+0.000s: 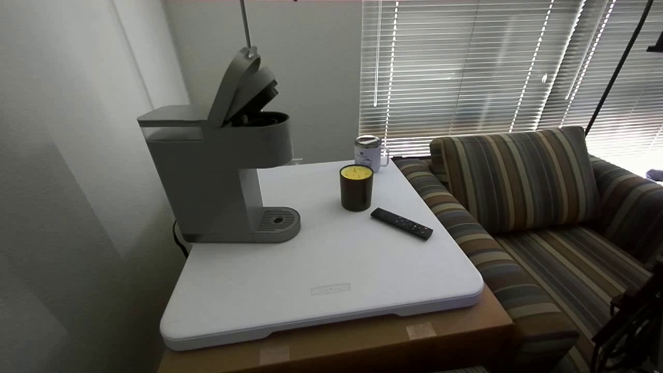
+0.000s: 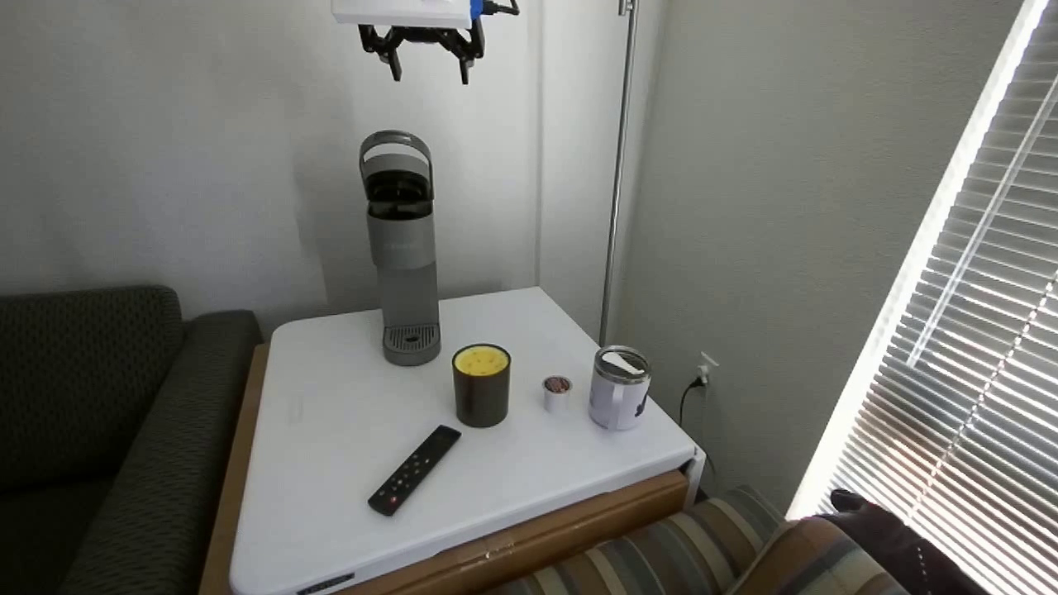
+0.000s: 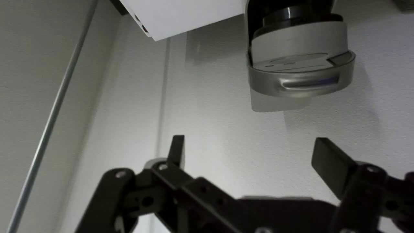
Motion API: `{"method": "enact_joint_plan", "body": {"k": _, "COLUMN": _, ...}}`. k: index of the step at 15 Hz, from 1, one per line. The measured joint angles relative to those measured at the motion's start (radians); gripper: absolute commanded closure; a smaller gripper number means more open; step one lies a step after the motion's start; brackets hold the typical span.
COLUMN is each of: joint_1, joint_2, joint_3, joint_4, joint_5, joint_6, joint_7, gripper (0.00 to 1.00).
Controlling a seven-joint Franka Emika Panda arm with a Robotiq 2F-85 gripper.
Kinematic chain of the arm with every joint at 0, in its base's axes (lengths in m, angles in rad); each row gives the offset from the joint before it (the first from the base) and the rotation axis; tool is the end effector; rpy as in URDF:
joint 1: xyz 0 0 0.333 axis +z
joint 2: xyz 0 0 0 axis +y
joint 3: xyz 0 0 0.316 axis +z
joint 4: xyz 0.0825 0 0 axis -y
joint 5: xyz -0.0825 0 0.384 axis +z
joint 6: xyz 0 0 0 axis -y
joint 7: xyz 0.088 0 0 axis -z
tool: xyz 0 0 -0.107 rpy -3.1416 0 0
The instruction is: Close the lid of the object
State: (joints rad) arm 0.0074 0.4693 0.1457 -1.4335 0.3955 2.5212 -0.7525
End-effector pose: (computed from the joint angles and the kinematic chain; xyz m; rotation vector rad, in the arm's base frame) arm 0.7342 0.0871 0.4961 -2.6527 -0.8467 -1.0094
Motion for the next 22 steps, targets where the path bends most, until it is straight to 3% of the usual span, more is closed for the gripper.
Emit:
{"method": "enact_joint_plan", "body": {"k": 4, "joint_1": -0.002, "joint_2": 0.053, "joint_3": 0.020, "joint_4": 0.076, "joint_5": -0.013, "joint_6": -0.018, "joint_7": 0.000, "gripper": 0.00}}
{"method": "enact_joint_plan", "body": {"k": 11, "joint_1": -0.012, "joint_2": 0.069, "joint_3": 0.068, "joint_4": 0.078, "joint_5": -0.012, "joint_6": -0.056, "joint_7": 0.132, "gripper": 0.00}}
{"method": "enact_joint_plan", "body": {"k": 14, "joint_1": -0.015, "joint_2": 0.083, "joint_3": 0.105, "joint_4": 0.090, "joint_5": -0.002, "joint_6": -0.107, "joint_7": 0.140, "gripper": 0.00}}
{"method": "enact_joint_plan", "body": {"k": 22, "joint_1": -0.009, "joint_2": 0.086, "joint_3": 0.113, "joint_4": 0.092, "joint_5": -0.010, "joint_6": -0.107, "joint_7": 0.142, "gripper": 0.00}}
